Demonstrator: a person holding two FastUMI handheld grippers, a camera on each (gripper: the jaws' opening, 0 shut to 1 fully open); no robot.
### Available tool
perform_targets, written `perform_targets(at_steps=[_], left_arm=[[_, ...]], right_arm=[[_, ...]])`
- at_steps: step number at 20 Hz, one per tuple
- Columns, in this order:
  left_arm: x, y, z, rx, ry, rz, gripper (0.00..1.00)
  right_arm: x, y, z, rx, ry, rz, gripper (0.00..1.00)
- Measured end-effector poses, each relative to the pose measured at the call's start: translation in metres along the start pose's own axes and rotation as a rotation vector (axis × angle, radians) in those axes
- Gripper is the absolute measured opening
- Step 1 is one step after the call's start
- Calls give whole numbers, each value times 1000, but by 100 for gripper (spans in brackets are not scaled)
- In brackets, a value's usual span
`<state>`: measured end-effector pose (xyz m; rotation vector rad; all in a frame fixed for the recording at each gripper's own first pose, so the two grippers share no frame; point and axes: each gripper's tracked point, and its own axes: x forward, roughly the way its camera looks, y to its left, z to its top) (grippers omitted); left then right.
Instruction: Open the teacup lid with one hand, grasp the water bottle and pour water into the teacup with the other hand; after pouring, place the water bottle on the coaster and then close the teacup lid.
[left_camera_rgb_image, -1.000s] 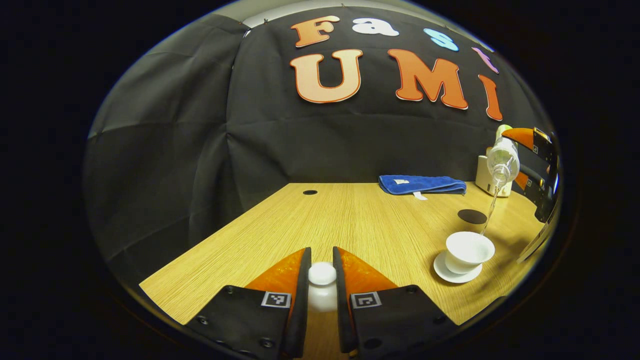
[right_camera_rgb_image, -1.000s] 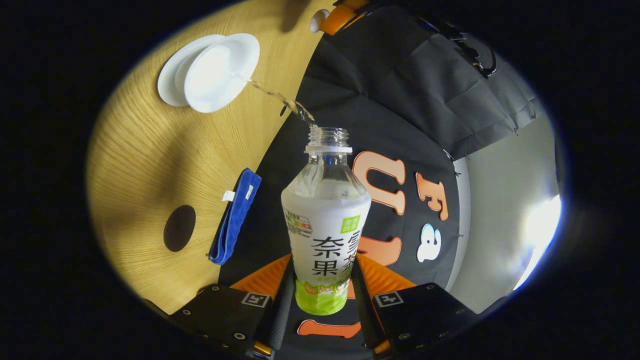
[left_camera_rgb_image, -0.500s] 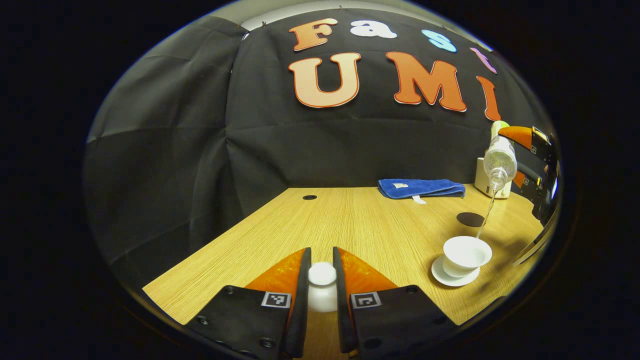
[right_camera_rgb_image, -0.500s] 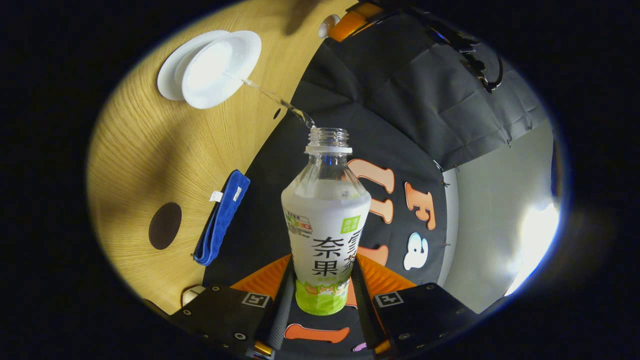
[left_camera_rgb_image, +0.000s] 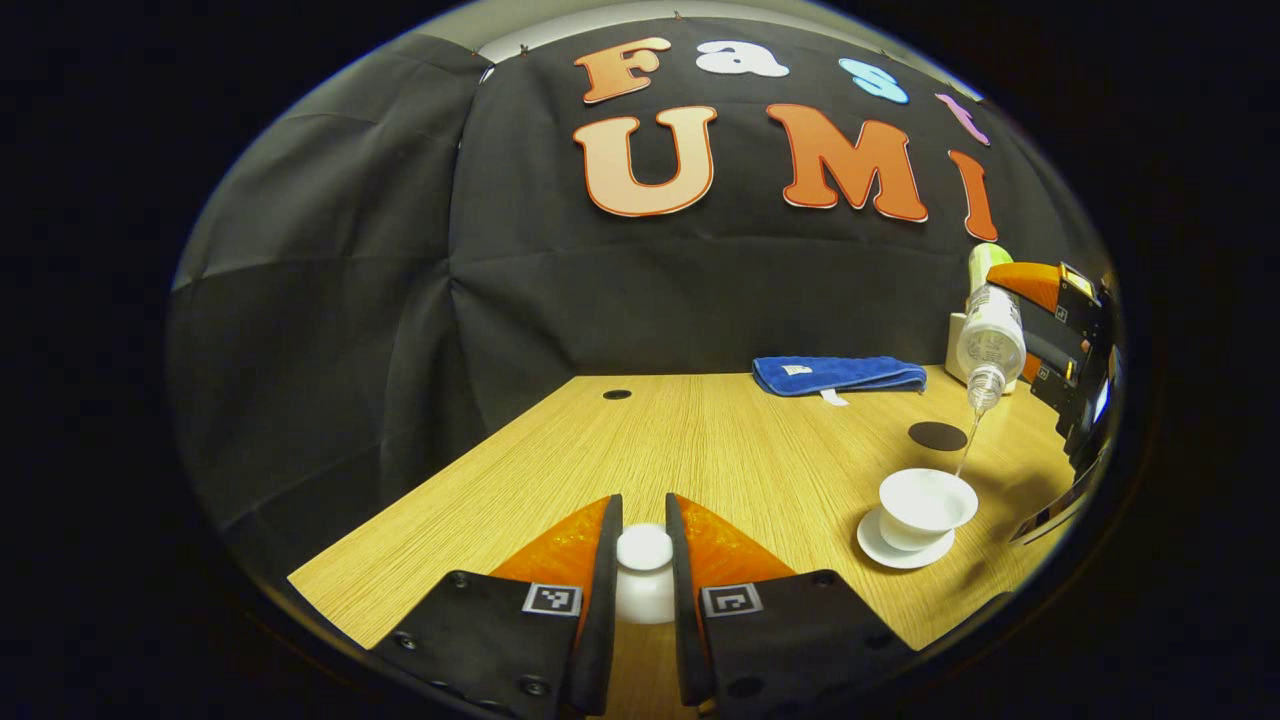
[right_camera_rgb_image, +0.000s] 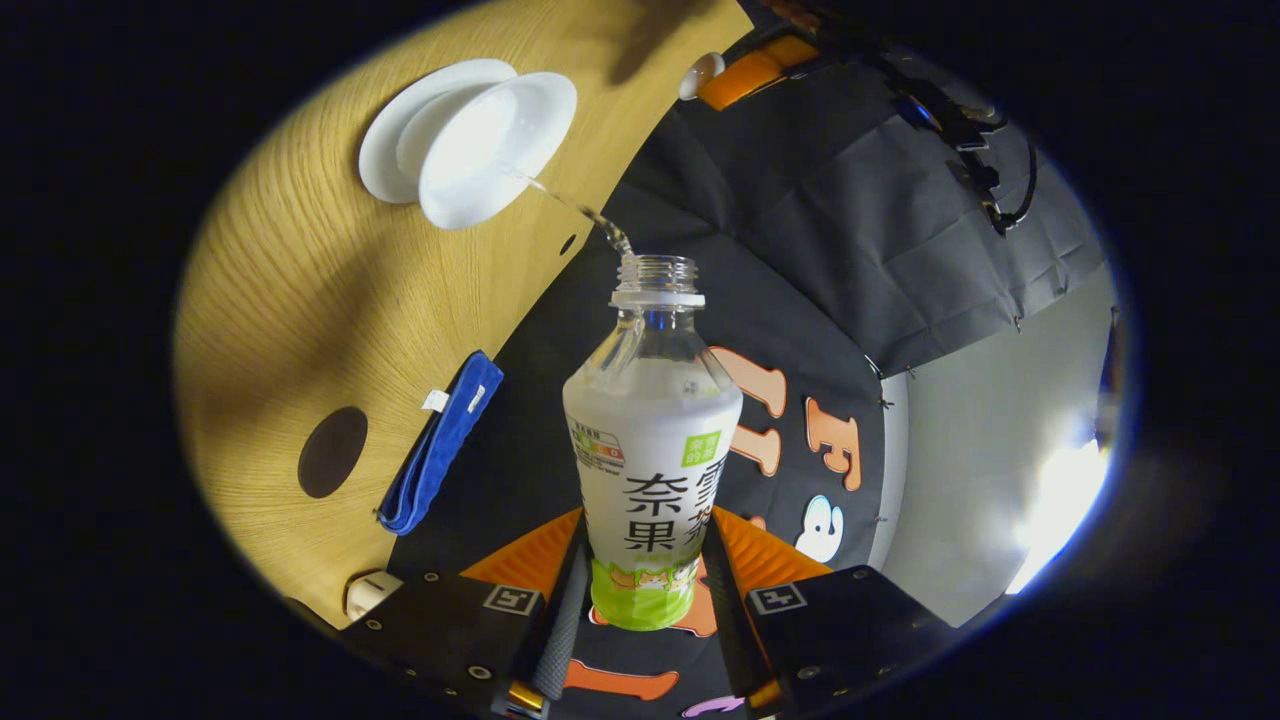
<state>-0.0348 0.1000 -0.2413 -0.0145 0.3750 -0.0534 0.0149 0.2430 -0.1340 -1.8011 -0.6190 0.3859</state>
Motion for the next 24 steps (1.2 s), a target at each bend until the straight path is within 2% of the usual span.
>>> perform_targets(at_steps=[9,14,21,24], left_arm=[[0,0,1,18,2,-8,30],[-2,1,0,15,5,-9,30],[-4,-2,-2,17,15,-20,30],[-5,-4,0,19,7,-24,30]], right_arm=[[4,7,16,-83,-81,-17,61],[2,5,18,-113,-109,-103,61],[3,3,19,-138,-119,-142,61],[2,7,20,-121,-121,-112,61]])
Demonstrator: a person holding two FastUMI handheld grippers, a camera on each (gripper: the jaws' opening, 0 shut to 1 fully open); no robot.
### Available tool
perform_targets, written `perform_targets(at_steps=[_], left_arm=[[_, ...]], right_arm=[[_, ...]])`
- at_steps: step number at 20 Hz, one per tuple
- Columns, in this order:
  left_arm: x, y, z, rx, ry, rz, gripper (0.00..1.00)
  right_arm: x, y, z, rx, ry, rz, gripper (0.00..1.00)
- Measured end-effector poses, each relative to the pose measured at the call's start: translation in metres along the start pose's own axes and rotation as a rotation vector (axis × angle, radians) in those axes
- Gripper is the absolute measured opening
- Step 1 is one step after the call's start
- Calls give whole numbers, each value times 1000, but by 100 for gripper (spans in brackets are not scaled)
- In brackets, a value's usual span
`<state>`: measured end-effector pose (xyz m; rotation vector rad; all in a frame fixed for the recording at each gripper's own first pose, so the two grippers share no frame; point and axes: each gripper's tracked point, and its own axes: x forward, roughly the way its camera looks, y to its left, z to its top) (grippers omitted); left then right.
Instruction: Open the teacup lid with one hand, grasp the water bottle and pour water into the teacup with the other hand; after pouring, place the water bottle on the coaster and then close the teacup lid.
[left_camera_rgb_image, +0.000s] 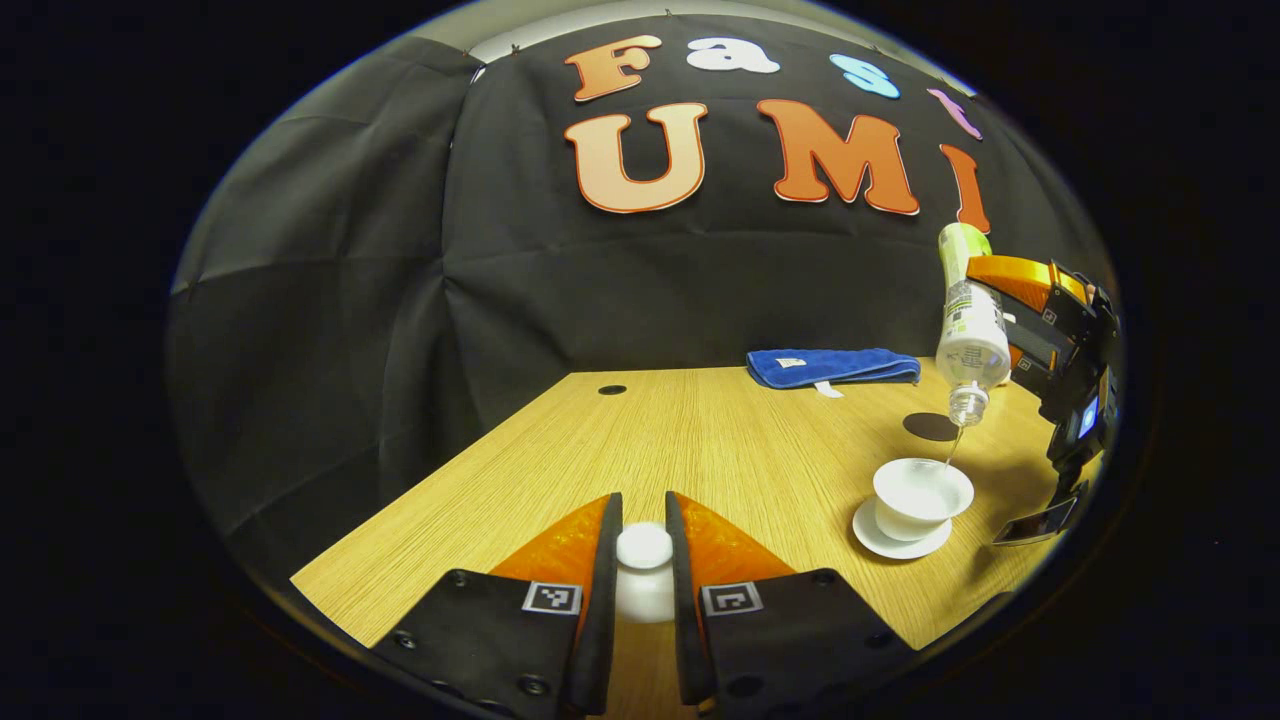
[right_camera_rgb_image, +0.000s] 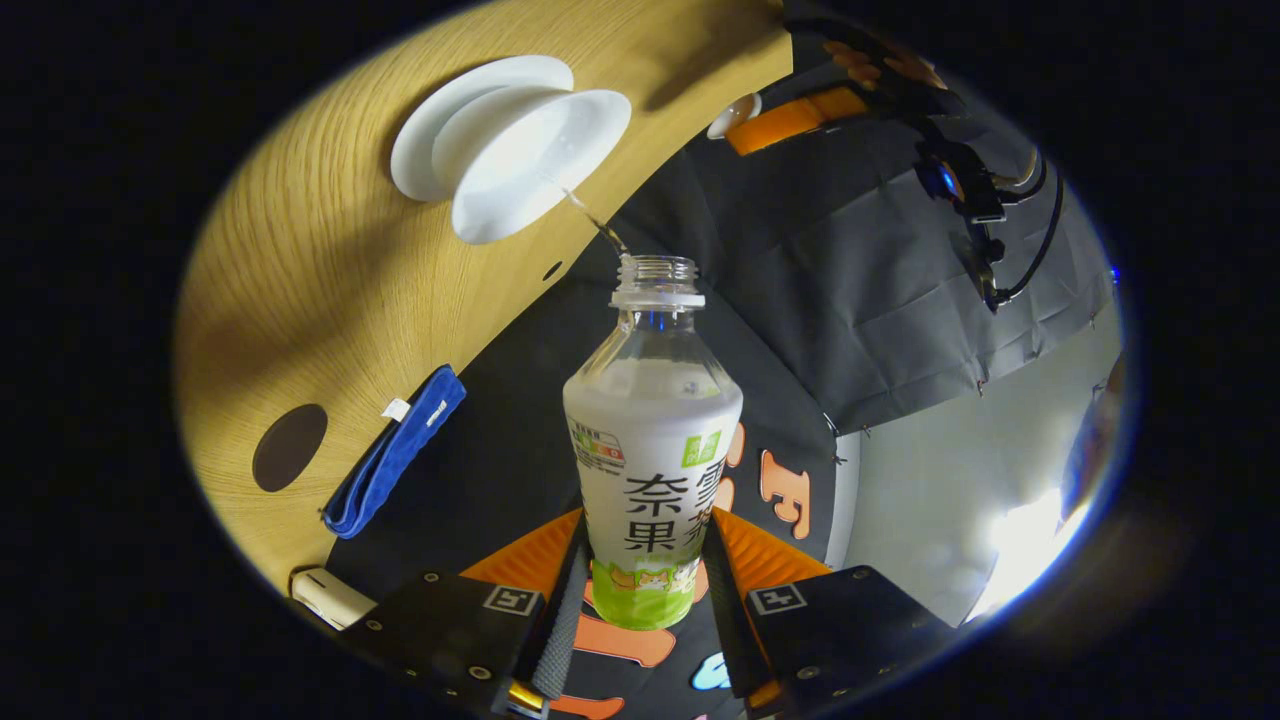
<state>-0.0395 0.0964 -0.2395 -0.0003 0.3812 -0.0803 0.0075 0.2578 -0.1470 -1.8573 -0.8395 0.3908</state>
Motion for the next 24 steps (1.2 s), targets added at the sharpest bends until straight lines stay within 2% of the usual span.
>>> perform_targets(at_steps=[1,4,6,12,18,24], left_arm=[[0,-2,2,0,-9,-4,30],[1,-11,0,6,-10,-17,29],[0,-18,4,8,-13,-28,30],[4,-39,12,-20,-27,-72,29],[4,-60,26,-34,-45,-113,29],[5,-96,49,-21,-85,-164,29]], right_arm=[[2,-5,-3,1,-1,-1,58],[1,-2,-4,45,20,13,64],[0,-4,0,92,26,24,61],[-20,6,19,280,54,128,60],[-19,17,8,608,184,183,61],[-24,15,-10,990,319,201,63]])
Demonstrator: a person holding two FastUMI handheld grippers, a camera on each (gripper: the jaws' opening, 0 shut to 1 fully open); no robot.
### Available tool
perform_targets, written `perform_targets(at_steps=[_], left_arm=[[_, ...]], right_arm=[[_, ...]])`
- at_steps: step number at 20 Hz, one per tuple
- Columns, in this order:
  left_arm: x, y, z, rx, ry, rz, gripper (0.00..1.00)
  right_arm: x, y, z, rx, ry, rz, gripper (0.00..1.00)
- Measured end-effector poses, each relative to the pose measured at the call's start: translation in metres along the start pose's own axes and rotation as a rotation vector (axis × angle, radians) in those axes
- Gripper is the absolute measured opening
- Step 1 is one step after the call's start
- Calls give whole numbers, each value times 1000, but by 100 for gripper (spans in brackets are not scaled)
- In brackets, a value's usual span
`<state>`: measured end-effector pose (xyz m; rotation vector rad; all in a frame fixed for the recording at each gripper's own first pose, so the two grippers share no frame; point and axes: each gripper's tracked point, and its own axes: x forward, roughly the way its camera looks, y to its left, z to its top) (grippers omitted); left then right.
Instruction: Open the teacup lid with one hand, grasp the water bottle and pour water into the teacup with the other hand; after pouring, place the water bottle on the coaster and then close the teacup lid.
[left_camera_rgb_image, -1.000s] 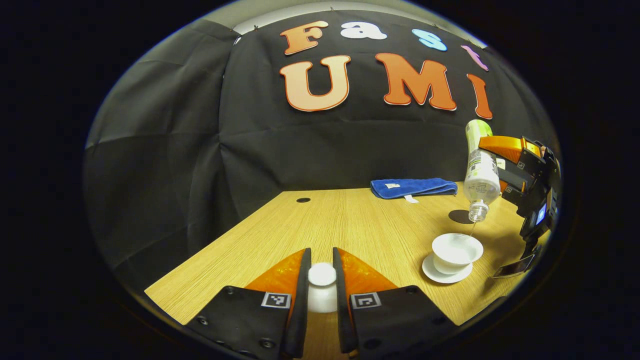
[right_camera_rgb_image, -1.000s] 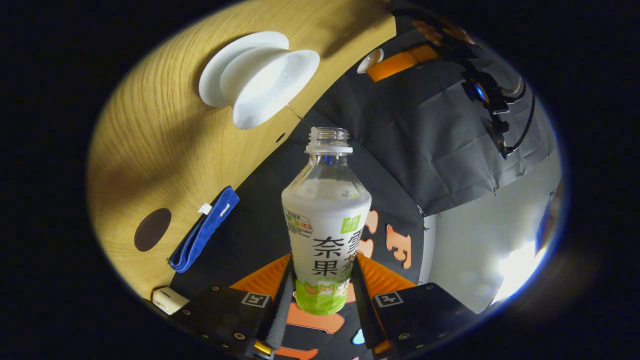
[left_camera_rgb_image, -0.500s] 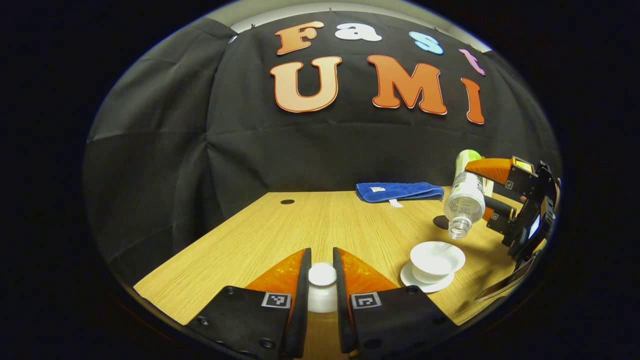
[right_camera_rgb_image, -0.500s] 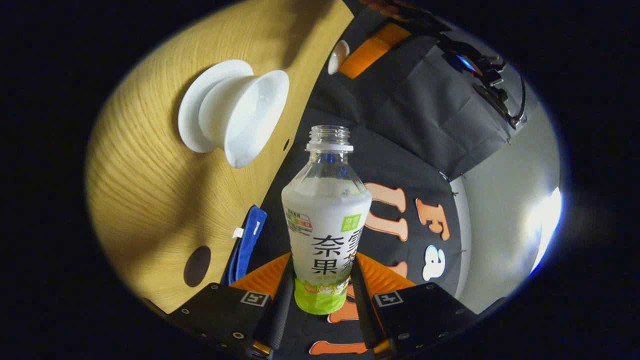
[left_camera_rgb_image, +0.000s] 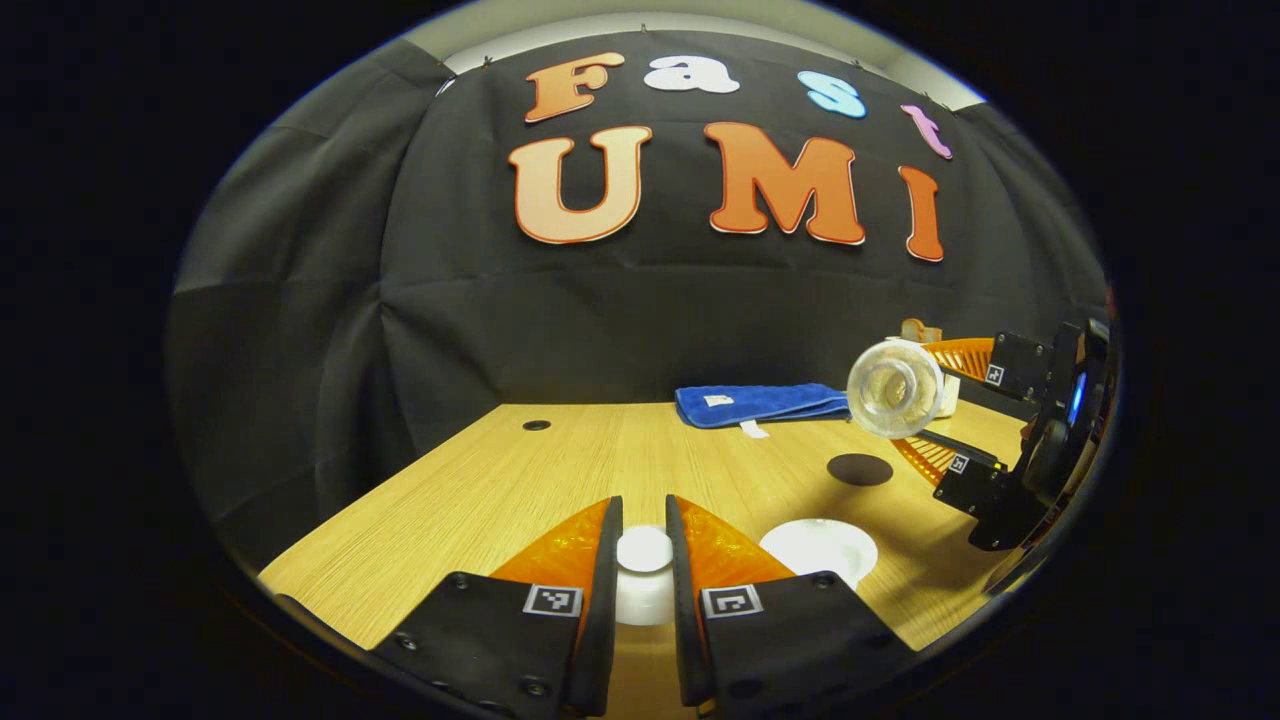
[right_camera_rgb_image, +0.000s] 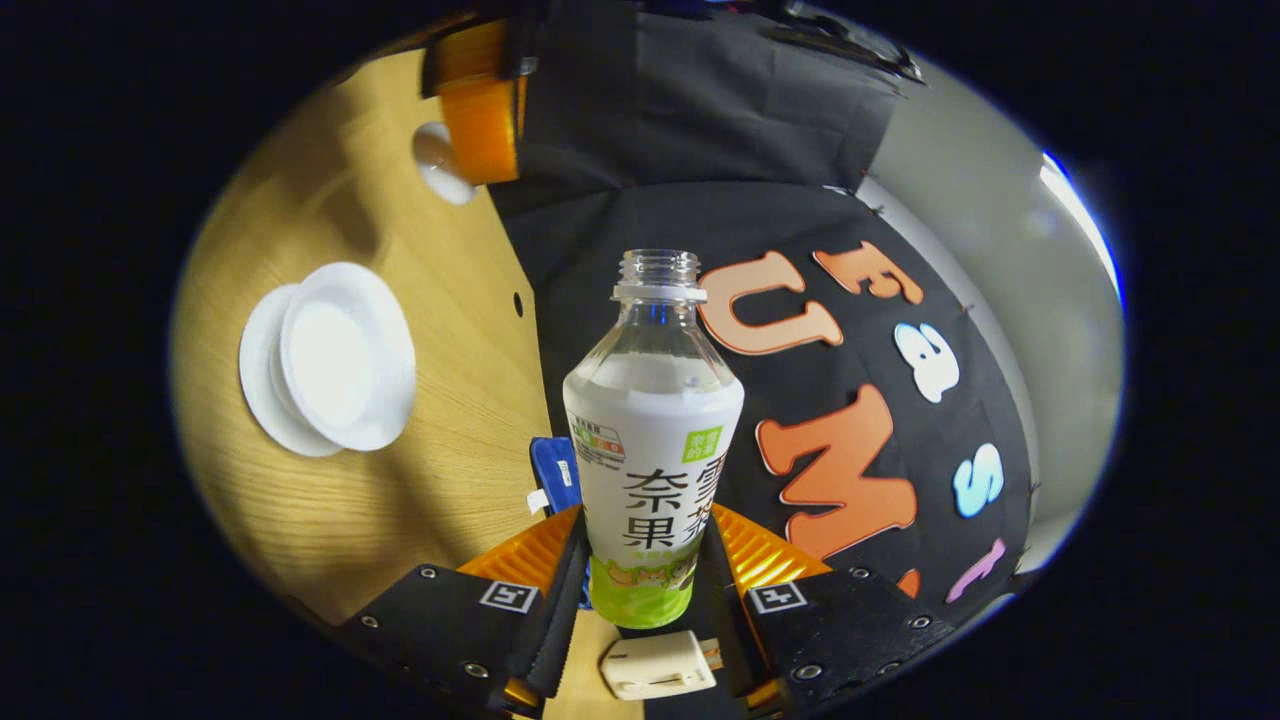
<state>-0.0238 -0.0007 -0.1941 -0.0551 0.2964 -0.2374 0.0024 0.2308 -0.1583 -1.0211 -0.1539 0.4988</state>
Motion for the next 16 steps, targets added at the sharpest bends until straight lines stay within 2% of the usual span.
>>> perform_targets(at_steps=[5,11,16], left_arm=[[5,-28,15,-12,-27,-51,30],[11,-56,24,1,-32,-93,29],[18,-87,13,-27,-9,-153,29]], right_arm=[[15,-22,-39,385,110,16,62],[19,-33,-78,652,184,6,62],[30,-36,-91,869,202,14,62]])
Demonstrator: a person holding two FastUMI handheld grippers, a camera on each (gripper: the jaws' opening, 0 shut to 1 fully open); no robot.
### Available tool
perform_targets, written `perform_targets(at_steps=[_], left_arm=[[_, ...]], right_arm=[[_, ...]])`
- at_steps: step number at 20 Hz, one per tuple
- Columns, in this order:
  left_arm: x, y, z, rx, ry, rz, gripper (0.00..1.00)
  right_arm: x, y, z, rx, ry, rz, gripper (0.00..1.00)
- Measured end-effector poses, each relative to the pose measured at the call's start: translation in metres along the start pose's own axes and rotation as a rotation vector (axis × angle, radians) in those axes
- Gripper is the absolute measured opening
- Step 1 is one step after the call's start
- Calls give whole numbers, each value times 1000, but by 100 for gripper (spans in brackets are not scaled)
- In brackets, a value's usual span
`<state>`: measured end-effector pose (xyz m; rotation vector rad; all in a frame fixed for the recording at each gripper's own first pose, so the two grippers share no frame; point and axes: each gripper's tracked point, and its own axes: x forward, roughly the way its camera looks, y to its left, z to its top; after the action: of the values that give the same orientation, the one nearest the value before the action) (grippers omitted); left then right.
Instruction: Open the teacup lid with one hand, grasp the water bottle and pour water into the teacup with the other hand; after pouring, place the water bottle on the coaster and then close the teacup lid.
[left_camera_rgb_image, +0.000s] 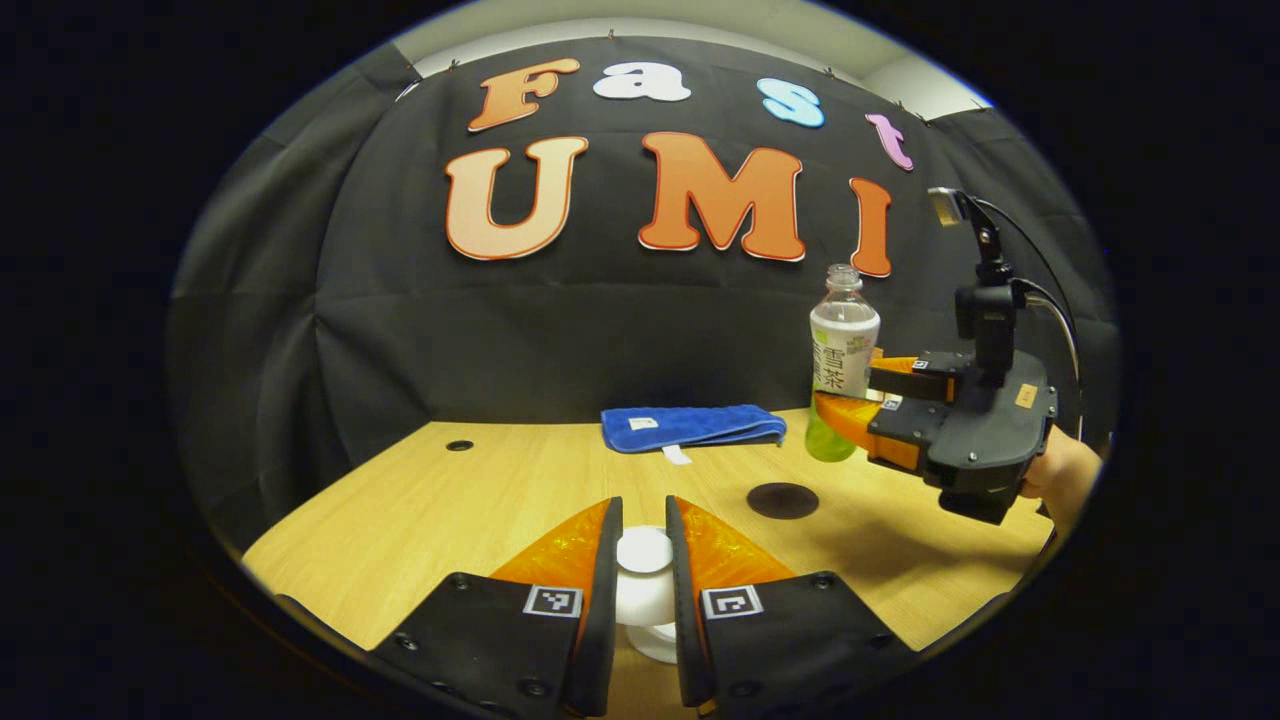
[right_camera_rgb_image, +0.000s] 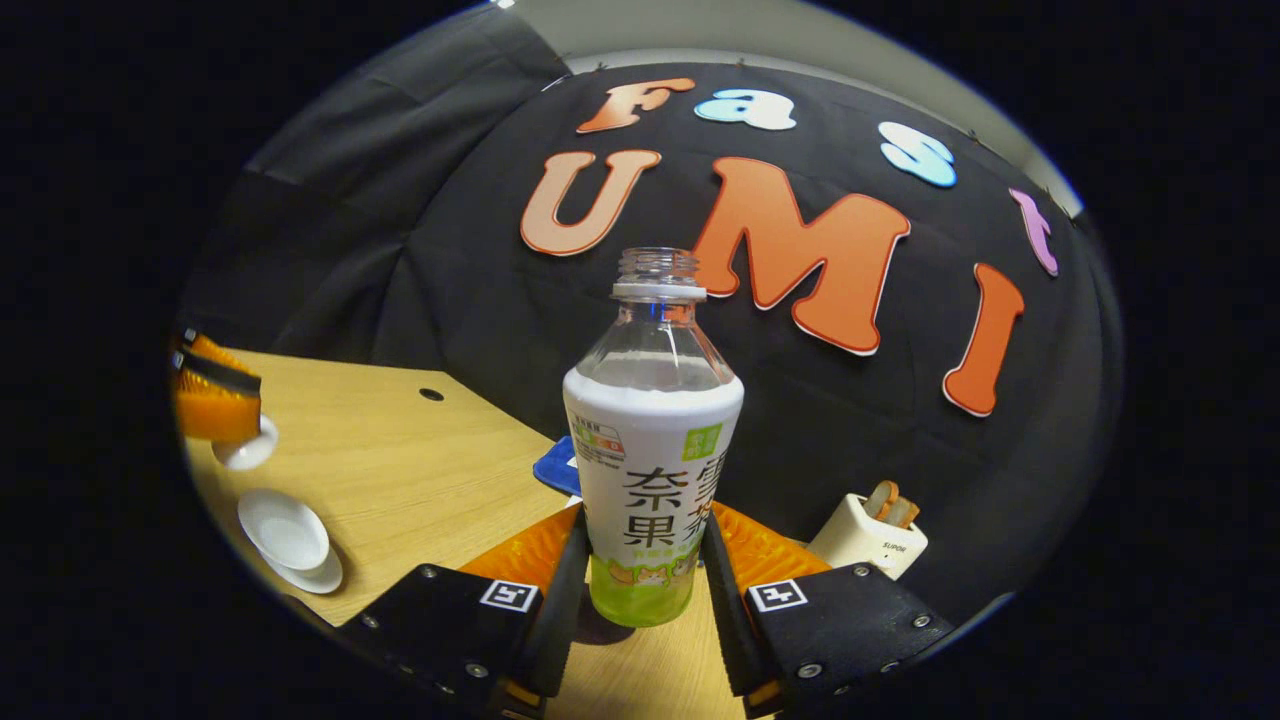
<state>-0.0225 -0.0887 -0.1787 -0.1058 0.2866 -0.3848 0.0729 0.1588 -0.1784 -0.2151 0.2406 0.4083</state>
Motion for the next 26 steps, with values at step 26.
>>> perform_targets(at_steps=[26], left_arm=[[4,-17,-14,96,2,24,57]], right_arm=[[21,-7,-23,328,45,45,61]])
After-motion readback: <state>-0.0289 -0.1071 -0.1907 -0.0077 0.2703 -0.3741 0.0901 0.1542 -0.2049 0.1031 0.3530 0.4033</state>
